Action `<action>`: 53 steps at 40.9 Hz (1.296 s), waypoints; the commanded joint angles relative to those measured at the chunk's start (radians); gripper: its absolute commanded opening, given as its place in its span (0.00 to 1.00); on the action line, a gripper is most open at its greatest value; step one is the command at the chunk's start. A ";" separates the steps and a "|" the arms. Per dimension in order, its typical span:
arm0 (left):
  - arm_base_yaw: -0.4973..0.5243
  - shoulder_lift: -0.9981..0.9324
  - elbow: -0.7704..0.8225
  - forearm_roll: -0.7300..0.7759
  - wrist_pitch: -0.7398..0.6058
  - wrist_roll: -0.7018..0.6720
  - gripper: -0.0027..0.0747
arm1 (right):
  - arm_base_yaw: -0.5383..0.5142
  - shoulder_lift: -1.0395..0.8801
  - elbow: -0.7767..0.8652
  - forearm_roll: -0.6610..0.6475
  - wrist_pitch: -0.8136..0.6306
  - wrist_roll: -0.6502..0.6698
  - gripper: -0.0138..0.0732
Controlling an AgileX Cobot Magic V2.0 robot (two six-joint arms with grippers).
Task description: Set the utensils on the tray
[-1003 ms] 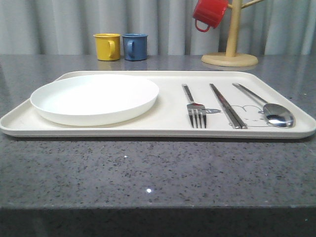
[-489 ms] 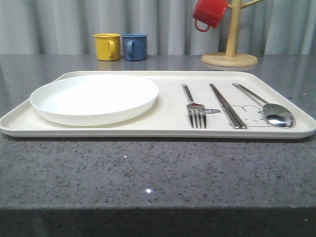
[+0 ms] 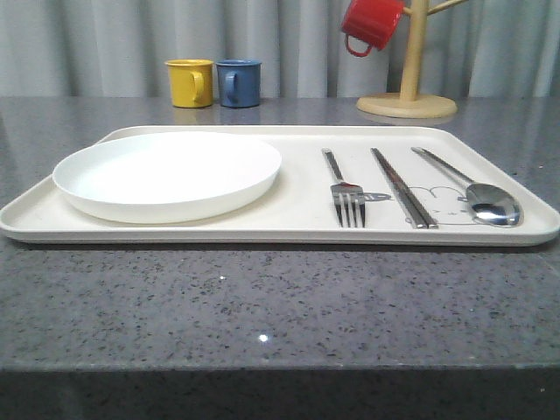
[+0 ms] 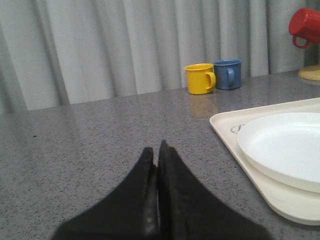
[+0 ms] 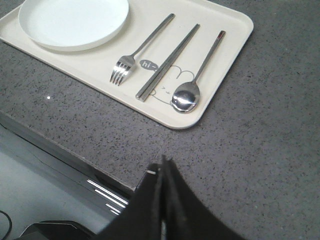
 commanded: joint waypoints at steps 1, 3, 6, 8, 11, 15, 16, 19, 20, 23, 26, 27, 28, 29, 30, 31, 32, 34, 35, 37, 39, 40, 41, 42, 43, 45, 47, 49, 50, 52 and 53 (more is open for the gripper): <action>0.039 -0.044 0.032 -0.001 -0.126 -0.008 0.01 | 0.002 0.008 -0.020 -0.010 -0.061 -0.006 0.08; 0.061 -0.072 0.056 -0.001 -0.131 -0.008 0.01 | 0.002 0.008 -0.020 -0.010 -0.061 -0.006 0.08; 0.093 -0.117 0.055 -0.001 -0.069 -0.008 0.01 | 0.002 0.008 -0.020 -0.010 -0.061 -0.006 0.08; 0.100 -0.110 0.055 -0.001 -0.076 -0.008 0.01 | 0.002 0.009 -0.020 -0.010 -0.061 -0.006 0.08; 0.104 -0.112 0.055 -0.001 -0.081 -0.008 0.01 | 0.002 0.008 -0.020 -0.007 -0.060 -0.006 0.08; 0.102 -0.112 0.055 -0.010 -0.078 -0.008 0.01 | 0.002 0.008 -0.020 -0.007 -0.060 -0.006 0.08; 0.101 -0.112 0.055 -0.010 -0.078 -0.008 0.01 | 0.002 0.008 -0.020 -0.007 -0.060 -0.006 0.08; 0.097 -0.112 0.055 -0.010 -0.078 -0.008 0.01 | 0.002 0.008 -0.020 -0.008 -0.061 -0.006 0.08; 0.097 -0.112 0.055 -0.010 -0.078 -0.008 0.01 | 0.002 0.008 -0.020 -0.008 -0.061 -0.006 0.08; 0.097 -0.112 0.055 -0.010 -0.078 -0.008 0.01 | 0.002 0.008 -0.020 -0.008 -0.061 -0.006 0.08; 0.097 -0.112 0.055 -0.010 -0.078 -0.008 0.01 | 0.002 0.008 -0.020 -0.008 -0.061 -0.006 0.08; 0.097 -0.112 0.055 -0.010 -0.078 -0.008 0.01 | 0.002 0.008 -0.020 -0.008 -0.061 -0.006 0.08; 0.097 -0.112 0.055 -0.010 -0.078 -0.008 0.01 | 0.002 0.008 -0.020 -0.008 -0.061 -0.006 0.08; 0.097 -0.112 0.055 -0.010 -0.078 -0.008 0.01 | 0.002 0.008 -0.020 -0.008 -0.061 -0.006 0.08; 0.097 -0.112 0.055 -0.010 -0.078 -0.008 0.01 | 0.002 0.008 -0.020 -0.008 -0.061 -0.006 0.08; 0.097 -0.112 0.055 -0.010 -0.078 -0.008 0.01 | 0.002 0.008 -0.020 -0.008 -0.061 -0.006 0.08; 0.097 -0.112 0.055 -0.010 -0.078 -0.008 0.01 | 0.002 0.008 -0.020 -0.008 -0.061 -0.006 0.08; 0.097 -0.112 0.055 -0.010 -0.078 -0.008 0.01 | 0.002 0.008 -0.020 -0.008 -0.061 -0.006 0.08; 0.097 -0.112 0.055 -0.010 -0.078 -0.008 0.01 | 0.002 0.008 -0.020 -0.008 -0.061 -0.006 0.08; 0.097 -0.112 0.055 -0.010 -0.078 -0.008 0.01 | 0.002 0.008 -0.020 -0.008 -0.061 -0.006 0.08; 0.097 -0.112 0.055 -0.010 -0.078 -0.008 0.01 | 0.002 0.008 -0.020 -0.008 -0.061 -0.006 0.08; 0.097 -0.112 0.055 -0.010 -0.078 -0.008 0.01 | 0.002 0.008 -0.020 -0.008 -0.061 -0.006 0.08; 0.097 -0.112 0.055 -0.010 -0.078 -0.008 0.01 | 0.002 0.008 -0.020 -0.008 -0.061 -0.006 0.08; 0.097 -0.112 0.055 -0.010 -0.078 -0.008 0.01 | 0.002 0.008 -0.020 -0.008 -0.061 -0.006 0.08; 0.097 -0.112 0.055 -0.010 -0.078 -0.008 0.01 | 0.002 0.008 -0.020 -0.008 -0.061 -0.006 0.08; 0.097 -0.112 0.055 -0.010 -0.078 -0.008 0.01 | 0.002 0.008 -0.020 -0.008 -0.061 -0.006 0.08; 0.097 -0.112 0.055 -0.010 -0.078 -0.008 0.01 | 0.002 0.008 -0.020 -0.008 -0.061 -0.006 0.08; 0.097 -0.112 0.055 -0.010 -0.078 -0.008 0.01 | 0.002 0.008 -0.020 -0.008 -0.061 -0.006 0.08; 0.097 -0.112 0.055 -0.010 -0.078 -0.008 0.01 | 0.002 0.008 -0.020 -0.008 -0.061 -0.006 0.08; 0.097 -0.112 0.055 -0.010 -0.078 -0.008 0.01 | 0.002 0.008 -0.020 -0.008 -0.061 -0.006 0.08; 0.097 -0.112 0.055 -0.010 -0.078 -0.008 0.01 | 0.002 0.008 -0.020 -0.008 -0.061 -0.006 0.08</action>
